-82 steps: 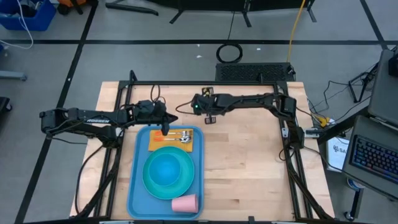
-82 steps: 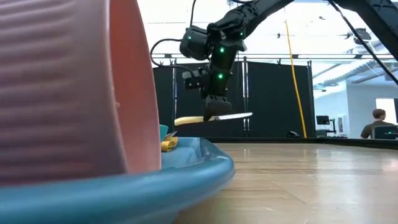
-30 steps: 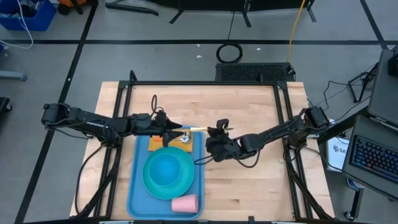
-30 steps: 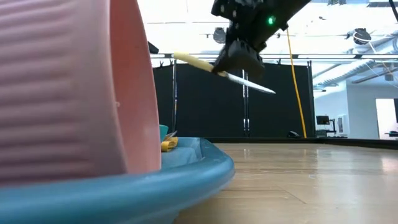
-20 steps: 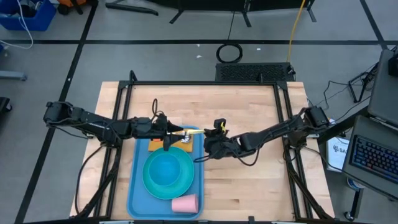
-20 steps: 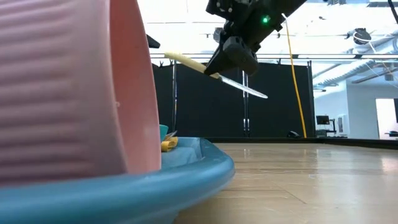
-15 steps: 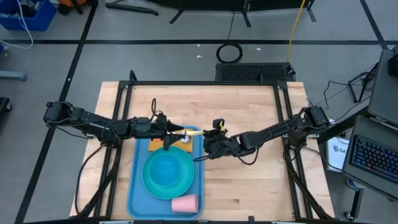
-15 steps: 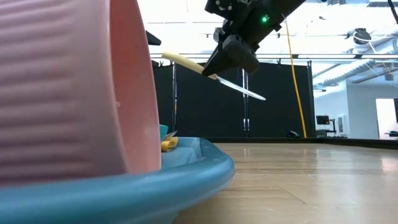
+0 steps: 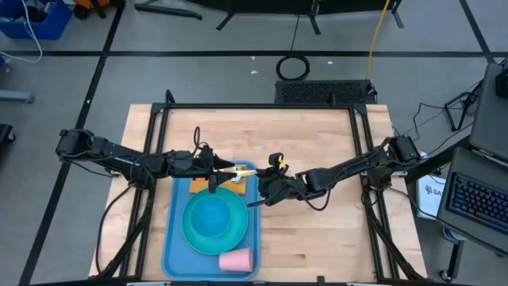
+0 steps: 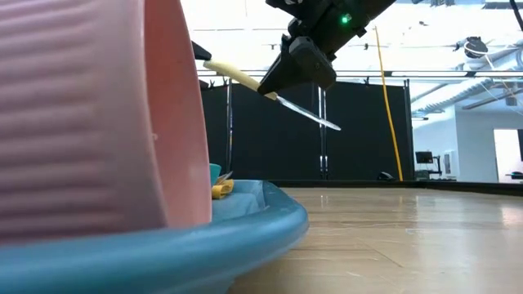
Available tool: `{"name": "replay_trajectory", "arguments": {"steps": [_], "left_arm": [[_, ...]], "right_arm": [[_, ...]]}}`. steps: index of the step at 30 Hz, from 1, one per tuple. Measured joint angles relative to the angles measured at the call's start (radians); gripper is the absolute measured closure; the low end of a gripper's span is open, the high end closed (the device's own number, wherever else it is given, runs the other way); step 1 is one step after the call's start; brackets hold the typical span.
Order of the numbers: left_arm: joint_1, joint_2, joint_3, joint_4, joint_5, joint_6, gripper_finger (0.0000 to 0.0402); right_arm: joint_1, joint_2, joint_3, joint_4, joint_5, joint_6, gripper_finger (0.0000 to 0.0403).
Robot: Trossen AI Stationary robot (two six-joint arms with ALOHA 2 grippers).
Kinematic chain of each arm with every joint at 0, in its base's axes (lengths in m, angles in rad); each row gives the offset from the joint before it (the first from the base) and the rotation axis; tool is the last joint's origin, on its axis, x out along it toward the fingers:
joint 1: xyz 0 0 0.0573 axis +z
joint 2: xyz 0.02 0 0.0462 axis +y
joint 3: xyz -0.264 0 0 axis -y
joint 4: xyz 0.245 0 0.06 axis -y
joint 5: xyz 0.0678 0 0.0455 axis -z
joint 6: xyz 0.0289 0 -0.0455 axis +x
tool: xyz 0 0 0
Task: Set up tray
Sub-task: Put the yellow knife to the bottom of the orange spoon on the yellow napkin on the blue serving tray
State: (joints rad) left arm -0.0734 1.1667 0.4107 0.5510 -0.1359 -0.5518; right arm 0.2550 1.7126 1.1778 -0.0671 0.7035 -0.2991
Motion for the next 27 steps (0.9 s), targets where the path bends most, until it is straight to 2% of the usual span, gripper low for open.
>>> {"name": "replay_trajectory", "arguments": {"steps": [12,21,24,27], "left_arm": [[-0.001,0.0,0.0,-0.003,-0.003,-0.001,0.0147],[0.0,0.001,-0.001,-0.01,0.004,-0.003,0.0148],[0.0,0.001,-0.001,-0.01,0.005,-0.003,0.0163],[-0.001,0.0,-0.001,-0.007,0.008,-0.003,0.0197]], "right_arm": [[-0.014,0.024,0.0,0.051,-0.053,-0.02,0.0376],[-0.019,0.032,0.001,0.089,-0.031,-0.034,0.0376],[-0.019,0.032,0.001,0.09,-0.042,-0.038,0.0376],[-0.019,0.032,0.001,0.098,-0.052,-0.038,0.0376]]}}
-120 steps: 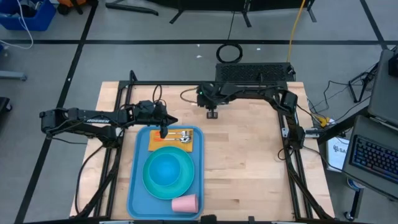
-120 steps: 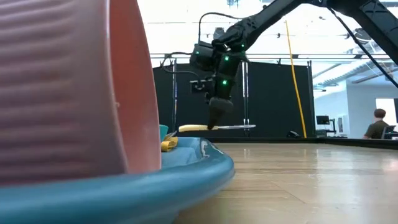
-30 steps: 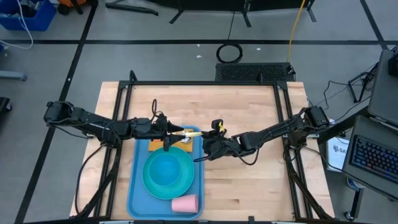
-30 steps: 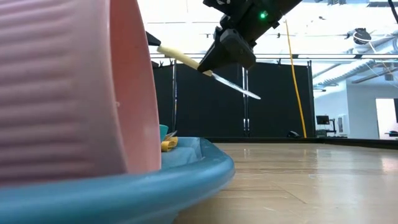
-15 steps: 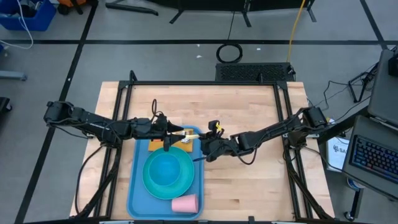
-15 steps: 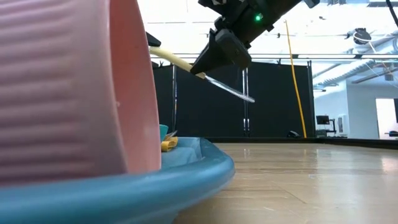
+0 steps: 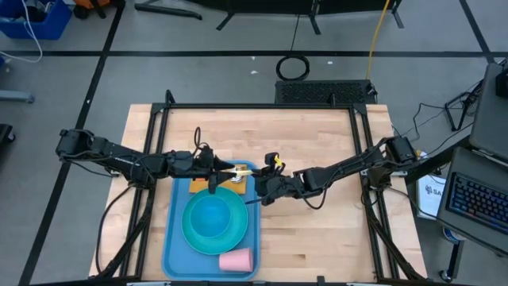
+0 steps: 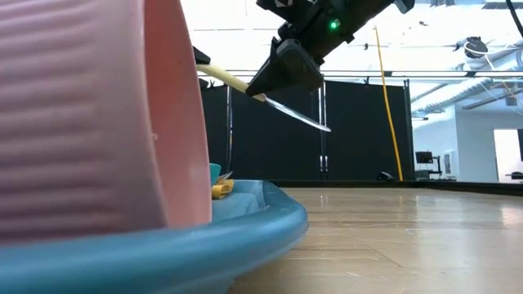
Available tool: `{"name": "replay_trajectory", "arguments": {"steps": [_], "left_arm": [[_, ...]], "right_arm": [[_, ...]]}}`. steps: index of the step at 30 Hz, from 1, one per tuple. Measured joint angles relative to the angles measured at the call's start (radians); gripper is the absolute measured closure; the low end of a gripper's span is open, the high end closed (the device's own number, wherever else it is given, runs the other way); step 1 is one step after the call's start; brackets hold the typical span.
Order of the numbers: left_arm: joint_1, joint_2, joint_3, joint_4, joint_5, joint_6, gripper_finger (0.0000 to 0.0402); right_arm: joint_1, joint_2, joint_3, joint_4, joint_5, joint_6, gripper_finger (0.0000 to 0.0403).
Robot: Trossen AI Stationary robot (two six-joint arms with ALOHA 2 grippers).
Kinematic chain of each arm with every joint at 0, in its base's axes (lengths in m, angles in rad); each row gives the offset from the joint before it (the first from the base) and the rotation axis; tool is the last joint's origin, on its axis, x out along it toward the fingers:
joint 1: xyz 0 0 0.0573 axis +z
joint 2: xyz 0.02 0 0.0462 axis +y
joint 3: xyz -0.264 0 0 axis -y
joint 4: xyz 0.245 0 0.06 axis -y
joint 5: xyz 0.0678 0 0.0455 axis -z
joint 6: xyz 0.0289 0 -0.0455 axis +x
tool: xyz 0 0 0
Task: Set up tray
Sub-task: Put the yellow knife to the bottom of the orange spoon on the yellow napkin on the blue serving tray
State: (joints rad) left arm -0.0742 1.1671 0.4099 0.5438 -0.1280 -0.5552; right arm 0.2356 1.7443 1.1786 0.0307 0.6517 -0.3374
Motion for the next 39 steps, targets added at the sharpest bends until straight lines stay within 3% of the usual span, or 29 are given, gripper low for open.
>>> {"name": "replay_trajectory", "arguments": {"steps": [6,14,23,33,39], "left_arm": [[0.0,0.0,0.0,-0.002,0.0,0.005,0.0275],[-0.001,-0.001,0.0,-0.018,0.009,0.012,0.0349],[-0.004,0.0,0.0,-0.025,0.003,0.019,0.0349],[-0.027,0.0,0.0,-0.02,-0.024,0.19,0.0355],[-0.034,0.0,0.0,-0.027,0.026,0.338,0.0355]], "right_arm": [[-0.004,0.01,0.0,0.002,0.001,0.002,0.0377],[-0.008,0.01,0.0,0.004,0.0,0.007,0.039],[-0.011,0.009,0.0,0.012,0.0,0.016,0.0398],[0.004,-0.031,0.0,-0.03,-0.006,-0.023,0.0401],[-0.009,-0.114,0.0,-0.065,-0.138,0.052,0.0402]]}}
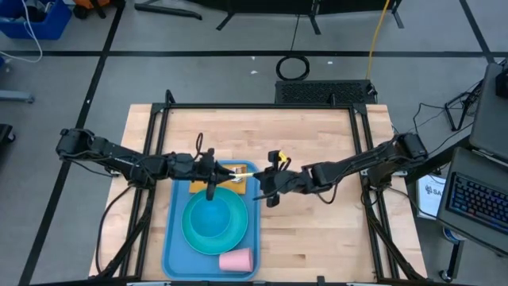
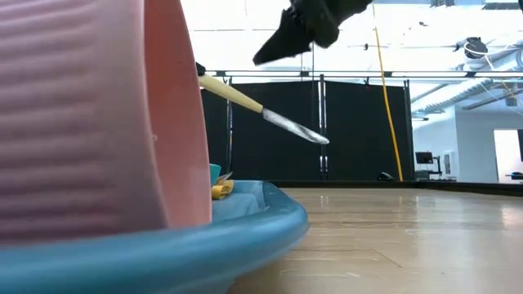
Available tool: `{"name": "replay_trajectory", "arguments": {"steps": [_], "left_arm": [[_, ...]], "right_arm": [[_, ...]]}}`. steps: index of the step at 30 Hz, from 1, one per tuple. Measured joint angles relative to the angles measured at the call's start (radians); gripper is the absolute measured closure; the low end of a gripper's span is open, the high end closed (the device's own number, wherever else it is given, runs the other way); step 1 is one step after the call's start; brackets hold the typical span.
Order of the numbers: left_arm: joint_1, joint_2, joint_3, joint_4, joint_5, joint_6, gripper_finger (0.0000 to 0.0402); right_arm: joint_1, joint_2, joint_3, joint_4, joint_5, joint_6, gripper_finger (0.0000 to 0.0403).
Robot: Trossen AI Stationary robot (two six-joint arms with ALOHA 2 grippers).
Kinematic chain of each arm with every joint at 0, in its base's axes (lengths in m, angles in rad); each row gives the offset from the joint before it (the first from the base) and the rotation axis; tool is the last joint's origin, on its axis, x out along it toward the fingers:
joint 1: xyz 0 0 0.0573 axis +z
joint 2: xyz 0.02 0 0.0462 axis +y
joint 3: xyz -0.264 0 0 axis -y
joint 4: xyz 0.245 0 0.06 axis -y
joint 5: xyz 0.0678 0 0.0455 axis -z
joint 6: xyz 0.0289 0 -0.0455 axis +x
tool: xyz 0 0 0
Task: Set up tray
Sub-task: Put the yellow knife to the bottom of the orange spoon on the yellow napkin on the blue serving tray
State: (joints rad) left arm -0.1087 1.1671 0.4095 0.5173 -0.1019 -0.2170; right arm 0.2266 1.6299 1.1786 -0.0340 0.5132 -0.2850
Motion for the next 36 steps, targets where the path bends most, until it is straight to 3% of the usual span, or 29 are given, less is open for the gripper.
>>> {"name": "replay_trajectory", "arguments": {"steps": [8,21,28,36], "left_arm": [[-0.059,0.0,0.0,-0.018,-0.01,0.248,0.0355],[-0.179,0.0,0.0,-0.056,-0.223,0.714,0.0355],[-0.223,0.0,0.0,-0.081,-0.312,0.936,0.0355],[-0.241,-0.001,0.001,-0.184,-0.358,1.008,0.0355]], "right_arm": [[-0.002,-0.074,0.0,0.008,0.014,-0.007,0.0403],[-0.011,-0.072,0.0,-0.039,0.001,0.052,0.0403],[-0.115,-0.072,0.0,-0.205,-0.273,0.211,0.0403],[-0.18,-0.087,0.022,-0.26,-0.392,0.198,0.0391]]}}
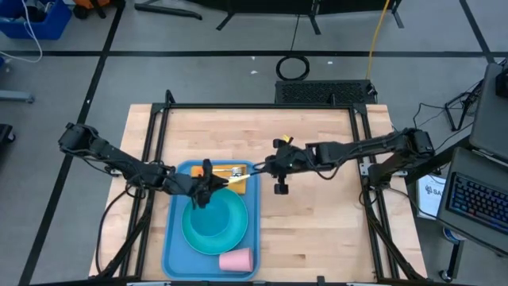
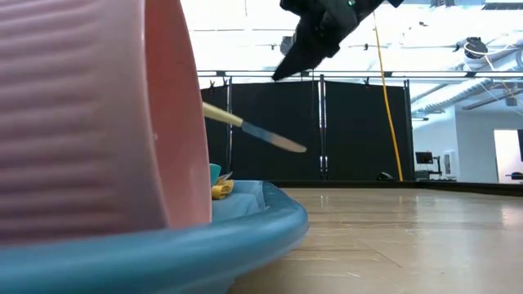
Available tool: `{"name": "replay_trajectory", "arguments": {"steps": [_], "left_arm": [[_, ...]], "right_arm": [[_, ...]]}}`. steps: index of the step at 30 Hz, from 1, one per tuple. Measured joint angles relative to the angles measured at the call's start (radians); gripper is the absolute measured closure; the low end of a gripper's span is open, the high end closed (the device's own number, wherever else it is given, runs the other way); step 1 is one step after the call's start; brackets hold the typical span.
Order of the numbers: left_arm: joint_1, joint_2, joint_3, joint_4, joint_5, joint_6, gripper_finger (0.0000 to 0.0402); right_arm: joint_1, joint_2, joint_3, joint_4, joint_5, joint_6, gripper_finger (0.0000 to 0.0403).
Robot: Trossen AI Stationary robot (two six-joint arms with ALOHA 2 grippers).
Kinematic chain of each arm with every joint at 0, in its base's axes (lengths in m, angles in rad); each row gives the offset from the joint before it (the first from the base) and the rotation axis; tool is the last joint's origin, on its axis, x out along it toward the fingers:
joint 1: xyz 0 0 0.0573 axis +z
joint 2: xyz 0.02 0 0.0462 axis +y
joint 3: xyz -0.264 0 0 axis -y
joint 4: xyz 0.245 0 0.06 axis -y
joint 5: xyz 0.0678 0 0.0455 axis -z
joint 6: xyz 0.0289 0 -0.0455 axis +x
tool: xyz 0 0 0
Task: Set up tray
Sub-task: Put the yellow knife to the bottom of the orange spoon on the yellow napkin on the blue serving tray
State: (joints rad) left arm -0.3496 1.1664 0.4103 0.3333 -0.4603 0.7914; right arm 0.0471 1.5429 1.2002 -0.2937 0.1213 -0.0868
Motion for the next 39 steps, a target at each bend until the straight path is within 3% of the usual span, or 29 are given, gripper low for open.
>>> {"name": "replay_trajectory", "arguments": {"steps": [5,7,14,18,24,32,39], "left_arm": [[-0.003,0.0,0.0,-0.015,-0.003,0.027,0.0355],[-0.011,0.0,0.0,0.008,0.004,0.062,0.0355],[-0.019,0.0,0.001,0.096,0.015,0.157,0.0355],[-0.017,0.0,0.012,0.088,0.05,0.185,0.0355],[-0.016,0.0,0.044,0.089,0.083,0.231,0.0355],[-0.005,0.0,0.097,0.077,0.161,0.315,0.0355],[0.045,0.0,0.142,-0.007,0.227,0.277,0.0355]], "right_arm": [[-0.051,0.001,0.024,-0.002,-0.257,0.069,0.0341],[-0.066,0.001,0.026,0.012,-0.302,0.079,0.0312],[-0.087,0.001,0.026,0.059,-0.334,0.083,0.0201],[-0.087,0.001,0.026,0.09,-0.334,0.066,0.0165],[-0.088,0.001,0.026,0.095,-0.34,0.054,0.0159],[-0.106,0.001,0.026,0.141,-0.497,0.151,0.0162],[-0.142,0.01,0.026,0.149,-0.596,0.234,0.0161]]}}
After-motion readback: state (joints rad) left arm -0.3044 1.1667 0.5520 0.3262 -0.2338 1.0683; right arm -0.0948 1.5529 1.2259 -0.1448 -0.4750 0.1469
